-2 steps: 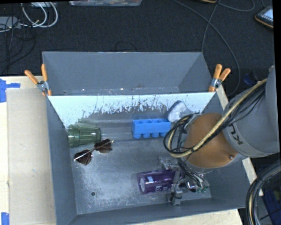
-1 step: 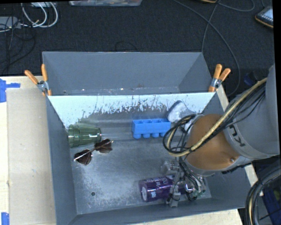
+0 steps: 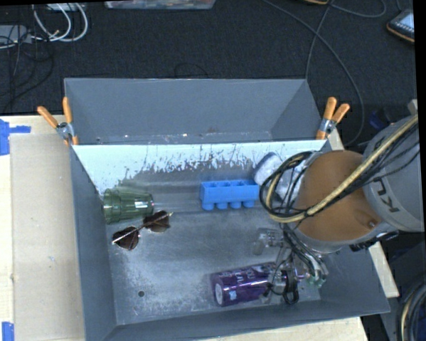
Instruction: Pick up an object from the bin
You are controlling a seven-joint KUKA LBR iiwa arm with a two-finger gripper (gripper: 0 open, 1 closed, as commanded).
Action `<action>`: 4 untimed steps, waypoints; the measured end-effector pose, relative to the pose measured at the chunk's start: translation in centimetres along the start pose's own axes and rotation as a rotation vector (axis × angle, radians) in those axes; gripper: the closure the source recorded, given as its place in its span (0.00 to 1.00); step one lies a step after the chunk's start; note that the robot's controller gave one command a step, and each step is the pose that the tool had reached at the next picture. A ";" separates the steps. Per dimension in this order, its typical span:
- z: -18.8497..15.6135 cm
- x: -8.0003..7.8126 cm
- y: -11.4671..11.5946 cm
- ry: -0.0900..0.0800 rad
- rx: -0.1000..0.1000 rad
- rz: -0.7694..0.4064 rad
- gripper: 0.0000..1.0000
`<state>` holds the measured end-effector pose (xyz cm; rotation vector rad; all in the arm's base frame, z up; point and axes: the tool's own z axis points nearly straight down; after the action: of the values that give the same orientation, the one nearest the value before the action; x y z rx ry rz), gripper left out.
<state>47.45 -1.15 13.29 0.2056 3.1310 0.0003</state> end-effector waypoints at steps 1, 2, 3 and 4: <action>-7.5 -0.3 1.1 0.002 -0.001 -0.034 0.00; -1.5 -0.9 0.7 -0.003 0.000 -0.126 0.00; 2.9 -0.5 1.0 0.004 -0.001 -0.120 0.00; 6.2 -0.5 1.6 0.007 0.000 -0.108 1.00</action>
Offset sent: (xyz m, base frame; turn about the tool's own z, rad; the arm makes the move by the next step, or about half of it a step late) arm 0.0116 0.0007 -0.0524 -0.2121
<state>48.18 0.36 7.05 0.0366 3.1443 0.0006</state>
